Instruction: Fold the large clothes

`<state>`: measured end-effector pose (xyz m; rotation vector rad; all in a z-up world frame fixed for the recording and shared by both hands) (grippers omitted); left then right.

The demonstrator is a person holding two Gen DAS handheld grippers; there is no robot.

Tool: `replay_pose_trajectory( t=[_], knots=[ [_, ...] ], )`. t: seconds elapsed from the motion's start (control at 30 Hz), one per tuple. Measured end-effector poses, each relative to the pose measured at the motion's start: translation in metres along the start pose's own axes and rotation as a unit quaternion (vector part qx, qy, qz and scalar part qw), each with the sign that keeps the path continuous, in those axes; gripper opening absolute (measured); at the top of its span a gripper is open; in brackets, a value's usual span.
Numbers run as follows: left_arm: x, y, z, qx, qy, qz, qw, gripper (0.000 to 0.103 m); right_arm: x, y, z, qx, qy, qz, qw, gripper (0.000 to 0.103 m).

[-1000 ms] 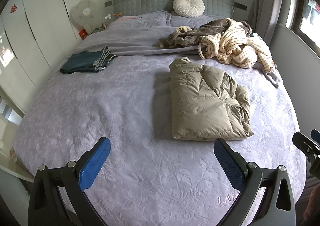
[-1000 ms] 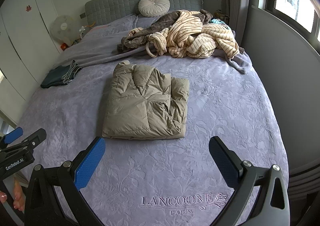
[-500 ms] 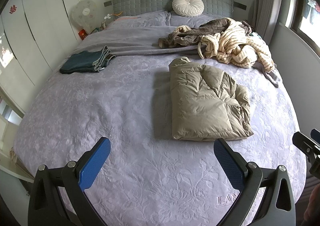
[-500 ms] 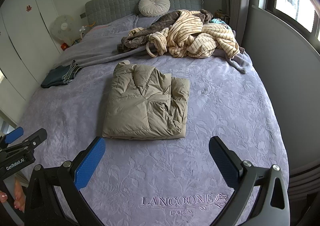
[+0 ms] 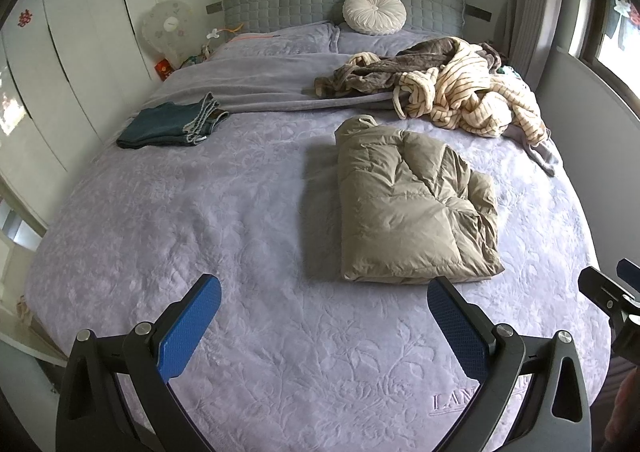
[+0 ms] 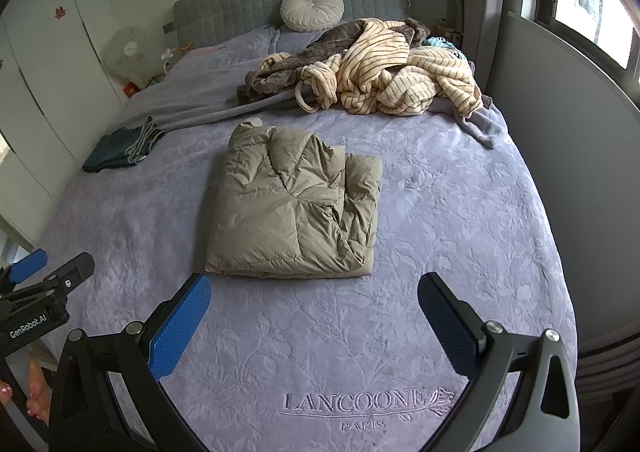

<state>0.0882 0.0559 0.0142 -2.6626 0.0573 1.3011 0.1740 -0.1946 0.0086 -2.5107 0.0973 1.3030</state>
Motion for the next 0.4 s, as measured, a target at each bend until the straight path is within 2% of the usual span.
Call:
replay_pose_trajectory(
  t=[0.4],
  knots=[
    [0.0003, 0.0065, -0.0043, 0.009, 0.005, 0.004, 0.9999, 0.103, -0.0001, 0.0019, -0.0014, 0.001, 0.0, 0.0, 1.0, 0.103]
  ],
)
Point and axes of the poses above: each gripper's, at about its wrist camera, not at the fingertips, and x roughly the way its jaws point, y to its right, z to its underside, the point moved 9 cm from there along x, roughly the way its jaws point, and after that the axes turned 10 degrees about -z, right-handed, at the moved point
